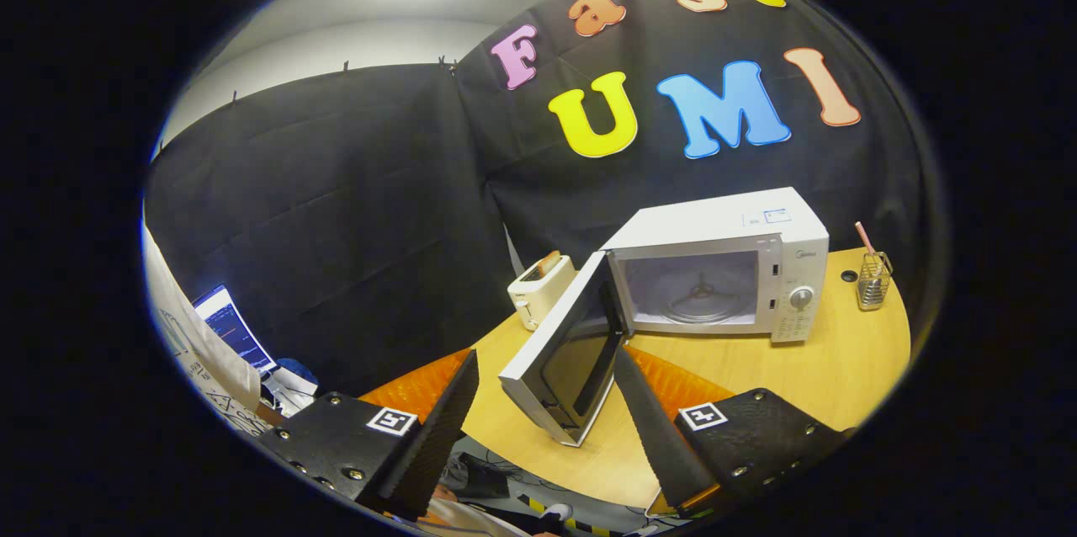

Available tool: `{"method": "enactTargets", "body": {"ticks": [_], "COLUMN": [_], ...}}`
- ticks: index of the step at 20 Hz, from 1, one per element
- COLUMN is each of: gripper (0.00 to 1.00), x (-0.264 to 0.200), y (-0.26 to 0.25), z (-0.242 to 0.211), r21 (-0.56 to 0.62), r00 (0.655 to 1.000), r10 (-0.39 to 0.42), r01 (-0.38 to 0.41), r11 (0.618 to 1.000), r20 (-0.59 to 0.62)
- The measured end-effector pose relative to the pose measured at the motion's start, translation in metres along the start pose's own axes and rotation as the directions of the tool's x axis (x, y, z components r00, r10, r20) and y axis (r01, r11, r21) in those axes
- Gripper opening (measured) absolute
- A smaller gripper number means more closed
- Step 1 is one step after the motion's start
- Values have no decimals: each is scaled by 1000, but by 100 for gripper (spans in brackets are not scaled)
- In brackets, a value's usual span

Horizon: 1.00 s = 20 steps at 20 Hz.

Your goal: Open the microwave, put the food inside, and close the microwave door.

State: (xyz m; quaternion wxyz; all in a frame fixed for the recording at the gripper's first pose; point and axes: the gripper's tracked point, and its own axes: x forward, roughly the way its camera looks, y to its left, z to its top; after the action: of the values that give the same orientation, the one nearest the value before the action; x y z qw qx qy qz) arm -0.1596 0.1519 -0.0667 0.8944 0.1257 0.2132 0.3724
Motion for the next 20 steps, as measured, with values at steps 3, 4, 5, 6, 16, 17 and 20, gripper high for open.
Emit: {"method": "enactTargets", "body": {"ticks": [3,4,5,6,16,17,20], "gripper": [98,98,98,98,98,98,98], "x": [-7,-9,-12,-16,-29,-29,-31], "y": [-34,-48,-61,-72,-159,-165,-181], "z": [-10,-17,-23,-29,-98,-106,-134], "r21": [7,9,11,13,106,117,134], "r00": [995,990,984,978,926,921,900], "r10": [-94,-129,-160,-187,-278,-277,-275], "r01": [95,130,162,189,313,317,335], "r11": [995,992,987,982,944,941,933], "r20": [-34,-54,-73,-90,-256,-275,-338]}}
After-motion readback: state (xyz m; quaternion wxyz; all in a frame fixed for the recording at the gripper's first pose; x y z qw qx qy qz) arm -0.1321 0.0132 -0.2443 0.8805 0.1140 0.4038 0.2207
